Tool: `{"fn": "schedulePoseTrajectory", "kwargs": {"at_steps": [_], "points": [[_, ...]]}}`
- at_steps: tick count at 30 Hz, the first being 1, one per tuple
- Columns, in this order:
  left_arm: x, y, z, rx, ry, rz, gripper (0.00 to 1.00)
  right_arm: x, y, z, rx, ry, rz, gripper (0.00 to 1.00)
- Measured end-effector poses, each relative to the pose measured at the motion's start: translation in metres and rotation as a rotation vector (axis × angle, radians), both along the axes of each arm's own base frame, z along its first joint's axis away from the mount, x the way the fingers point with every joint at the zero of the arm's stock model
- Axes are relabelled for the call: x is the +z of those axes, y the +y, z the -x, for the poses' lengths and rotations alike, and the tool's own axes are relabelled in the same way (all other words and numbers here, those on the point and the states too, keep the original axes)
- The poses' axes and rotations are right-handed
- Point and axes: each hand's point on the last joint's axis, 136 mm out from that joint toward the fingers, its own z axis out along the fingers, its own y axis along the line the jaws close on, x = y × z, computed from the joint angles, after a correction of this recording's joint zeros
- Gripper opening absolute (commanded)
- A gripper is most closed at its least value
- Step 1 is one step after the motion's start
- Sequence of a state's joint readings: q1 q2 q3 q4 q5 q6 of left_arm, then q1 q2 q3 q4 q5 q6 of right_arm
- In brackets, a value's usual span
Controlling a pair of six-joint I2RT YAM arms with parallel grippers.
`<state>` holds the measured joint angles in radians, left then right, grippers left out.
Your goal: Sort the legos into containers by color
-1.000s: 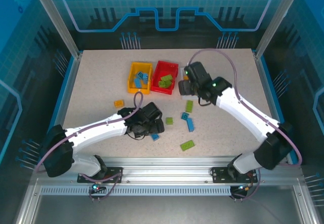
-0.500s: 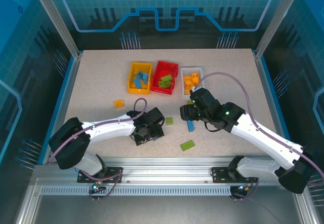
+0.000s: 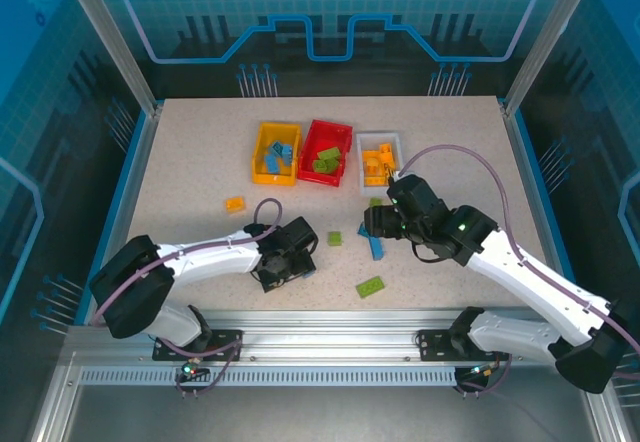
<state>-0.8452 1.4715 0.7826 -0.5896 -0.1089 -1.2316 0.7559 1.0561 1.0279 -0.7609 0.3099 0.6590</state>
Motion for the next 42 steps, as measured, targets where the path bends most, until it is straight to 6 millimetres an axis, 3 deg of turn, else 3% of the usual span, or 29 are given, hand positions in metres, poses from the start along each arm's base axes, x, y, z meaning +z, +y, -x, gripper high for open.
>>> {"fn": "schedulePoseTrajectory", "kwargs": {"at_steps": [8,13,17,20,24,31,35,39,42], "points": [[0.016,-0.011,-0.009,-0.013,-0.049,0.017,0.77,0.005,0.0,0.001,0.003,-0.014,-0.013,0.75],[0.031,-0.021,-0.018,-0.014,-0.087,0.04,0.86,0.006,-0.001,0.002,0.003,-0.018,-0.017,0.76],[0.025,-0.031,-0.027,-0.013,-0.067,0.016,0.86,0.008,0.0,0.002,0.01,-0.024,-0.025,0.77],[0.009,-0.032,-0.028,-0.014,-0.036,-0.019,0.8,0.01,0.002,0.002,0.016,-0.026,-0.035,0.77],[-0.009,-0.031,-0.026,-0.011,0.001,-0.052,0.65,0.01,0.004,0.004,0.026,-0.022,-0.04,0.77],[-0.013,-0.024,-0.025,-0.009,0.003,-0.079,0.4,0.012,0.005,0.005,0.034,-0.028,-0.052,0.77],[-0.008,-0.022,-0.03,-0.01,-0.029,-0.086,0.38,0.008,0.013,0.008,0.076,-0.017,-0.082,0.77],[0.008,-0.009,-0.044,-0.01,-0.079,-0.088,0.38,0.009,0.04,0.018,0.214,-0.002,-0.18,0.78],[0.029,0.012,-0.067,-0.007,-0.125,-0.079,0.38,0.022,0.062,0.026,0.321,-0.01,-0.282,0.79]]}}
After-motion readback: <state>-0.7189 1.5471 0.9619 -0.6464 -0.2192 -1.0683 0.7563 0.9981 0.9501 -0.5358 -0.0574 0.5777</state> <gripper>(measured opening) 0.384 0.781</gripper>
